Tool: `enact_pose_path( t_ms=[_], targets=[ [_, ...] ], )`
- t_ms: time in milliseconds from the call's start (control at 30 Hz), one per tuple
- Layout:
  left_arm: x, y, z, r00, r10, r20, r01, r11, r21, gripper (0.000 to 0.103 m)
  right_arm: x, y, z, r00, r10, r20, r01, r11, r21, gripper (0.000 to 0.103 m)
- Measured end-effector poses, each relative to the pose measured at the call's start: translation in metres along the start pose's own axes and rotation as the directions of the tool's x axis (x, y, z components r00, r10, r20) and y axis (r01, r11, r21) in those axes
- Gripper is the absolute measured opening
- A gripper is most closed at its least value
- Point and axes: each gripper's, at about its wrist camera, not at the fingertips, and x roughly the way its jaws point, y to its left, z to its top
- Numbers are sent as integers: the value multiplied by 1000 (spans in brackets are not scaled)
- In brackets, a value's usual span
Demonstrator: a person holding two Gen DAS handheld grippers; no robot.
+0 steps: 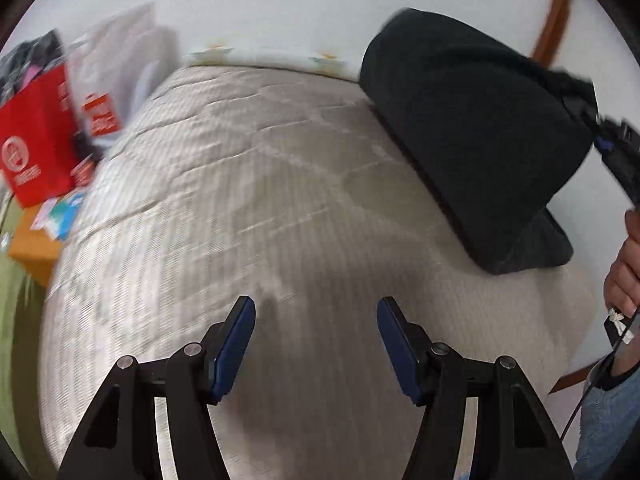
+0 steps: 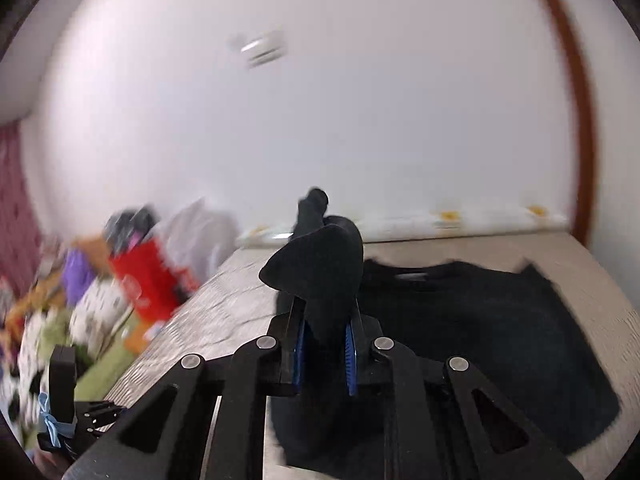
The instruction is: Fold small clothes
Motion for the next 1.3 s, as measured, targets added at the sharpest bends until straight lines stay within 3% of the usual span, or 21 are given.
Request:
enact_pose_path(
  t_ms=[100, 233, 333, 467, 533, 600, 867, 967, 1033, 1200, 1300],
  targets=[
    [12, -28, 7, 999, -54, 5, 53, 998, 34, 61, -14, -70, -12, 998, -67, -13, 68, 988, 137, 15],
    [27, -65, 10, 992, -123, -8, 123, 988, 90, 61, -20, -145, -50, 982, -157, -101, 179, 943, 280, 16],
    [38, -92, 12, 987, -158, -30, 160, 979, 130, 61, -20, -177, -76, 981, -115, -159, 167, 914, 369, 20],
    [44, -114, 14, 979, -200, -43, 205, 964, 171, 64, -31, -187, -90, 979, -118, -166, 176, 899, 402, 34],
    [47, -126, 14, 975, -219, -45, 223, 956, 193, 69, -35, -188, -92, 985, -74, -153, 132, 901, 414, 50],
    [51, -135, 14, 974, -223, -46, 228, 951, 209, 70, -40, -189, -91, 990, -45, -136, 100, 898, 428, 58],
    [87, -171, 24, 971, -221, -89, 237, 942, 237, 70, 15, -204, -85, 988, -28, -152, 102, 857, 505, 61],
    [96, -183, 26, 977, -194, -84, 209, 945, 252, 70, 41, -206, -80, 982, -65, -179, 147, 852, 503, 45],
    [100, -189, 27, 981, -178, -79, 193, 947, 257, 70, 46, -204, -74, 980, -73, -183, 154, 867, 474, 22],
    [108, -195, 31, 985, -158, -77, 173, 949, 265, 70, 21, -201, -53, 992, -96, -85, 119, 930, 347, 13],
    [109, -198, 31, 986, -147, -77, 162, 948, 274, 71, -15, -210, -48, 983, -182, 18, 166, 931, 325, 13]
  ],
)
